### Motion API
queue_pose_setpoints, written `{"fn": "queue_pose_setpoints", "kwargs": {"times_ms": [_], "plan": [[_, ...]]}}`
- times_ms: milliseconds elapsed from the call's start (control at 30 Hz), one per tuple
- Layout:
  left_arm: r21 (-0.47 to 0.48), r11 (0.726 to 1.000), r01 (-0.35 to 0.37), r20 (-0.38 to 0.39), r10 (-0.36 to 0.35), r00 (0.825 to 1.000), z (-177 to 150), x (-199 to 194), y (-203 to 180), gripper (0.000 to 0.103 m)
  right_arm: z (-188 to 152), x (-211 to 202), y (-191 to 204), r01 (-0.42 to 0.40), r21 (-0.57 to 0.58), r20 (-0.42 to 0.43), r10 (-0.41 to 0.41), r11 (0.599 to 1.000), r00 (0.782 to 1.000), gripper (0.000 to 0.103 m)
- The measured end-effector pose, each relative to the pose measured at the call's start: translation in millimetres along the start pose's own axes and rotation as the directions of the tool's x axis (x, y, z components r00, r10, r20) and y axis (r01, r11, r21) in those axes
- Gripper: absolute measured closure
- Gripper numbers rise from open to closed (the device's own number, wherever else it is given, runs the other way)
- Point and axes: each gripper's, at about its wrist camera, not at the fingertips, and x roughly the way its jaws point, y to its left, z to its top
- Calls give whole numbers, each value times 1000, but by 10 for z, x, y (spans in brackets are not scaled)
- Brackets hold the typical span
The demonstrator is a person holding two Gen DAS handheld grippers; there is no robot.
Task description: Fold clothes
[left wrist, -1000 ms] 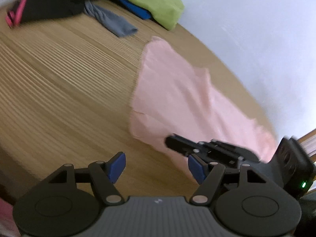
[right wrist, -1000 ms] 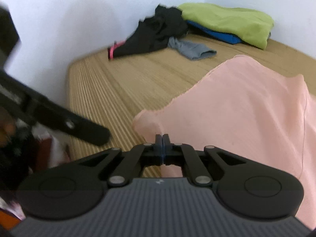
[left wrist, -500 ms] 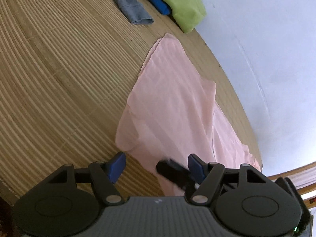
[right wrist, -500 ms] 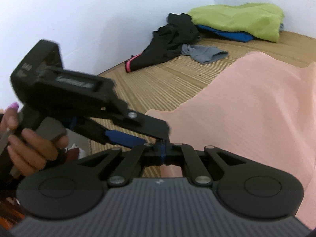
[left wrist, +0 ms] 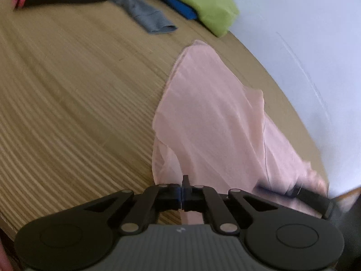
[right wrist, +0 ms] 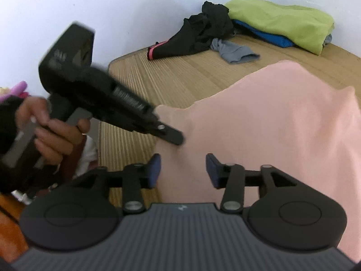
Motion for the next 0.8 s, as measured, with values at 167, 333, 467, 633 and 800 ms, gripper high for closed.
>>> {"fn": "queue_pose_setpoints", "kwargs": {"times_ms": [167, 333, 467, 633, 800], "plan": [[141, 990, 1, 6, -2, 1000, 27, 21, -179, 102, 812, 236, -900, 177, 124, -8, -178, 976, 984, 28], [203, 979, 14, 1, -15, 1000, 76, -26, -197, 102, 1504, 1011, -1767, 255, 55, -61, -252, 965, 966, 29], [198, 980, 35, -14, -33, 999, 133, -64, -121, 102, 1869, 1478, -2003, 266, -108, -102, -277, 958, 955, 29], [171, 983, 72, -15, -70, 997, 226, -137, 39, 102, 1935, 1817, -2037, 163, -226, -230, -215, 960, 949, 30], [181, 979, 96, -2, -97, 995, 286, -134, 21, 102, 1914, 1798, -1916, 65, -223, -244, -120, 973, 962, 82]]}}
